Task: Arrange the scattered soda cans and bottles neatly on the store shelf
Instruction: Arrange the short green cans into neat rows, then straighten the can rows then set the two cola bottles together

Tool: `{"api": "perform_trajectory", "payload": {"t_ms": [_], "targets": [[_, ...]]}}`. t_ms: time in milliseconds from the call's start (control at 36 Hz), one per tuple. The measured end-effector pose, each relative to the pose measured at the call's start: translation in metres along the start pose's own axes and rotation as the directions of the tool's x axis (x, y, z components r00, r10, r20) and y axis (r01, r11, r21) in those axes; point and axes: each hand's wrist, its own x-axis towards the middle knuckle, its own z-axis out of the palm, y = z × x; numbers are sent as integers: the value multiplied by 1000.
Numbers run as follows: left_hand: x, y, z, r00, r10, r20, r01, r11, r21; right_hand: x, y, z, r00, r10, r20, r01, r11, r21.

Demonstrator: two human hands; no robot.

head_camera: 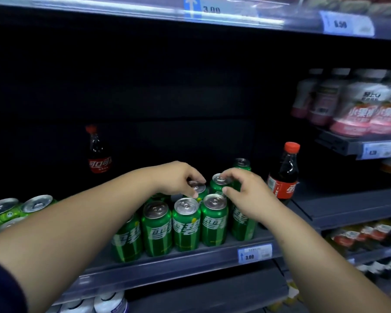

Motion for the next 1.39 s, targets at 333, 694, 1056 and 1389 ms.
{"api": "perform_trajectory", "payload": {"t_ms": [333,694,1056,1389], "targets": [[19,-16,-9,999,-49,11,49,998,43,49,4,5,963,169,210,-83,927,-365],[20,-22,-11,997,-71,-25,74,987,141,69,6,10,938,104,332,0,955,-297],[8,-17,-9,997,-69,18,65,985,157,72,3,4,879,83,469,24,975,-219],[-12,-15,-8,998,-59,3,58,989,134,57,-3,7,888,68,454,7,987,-162]]}}
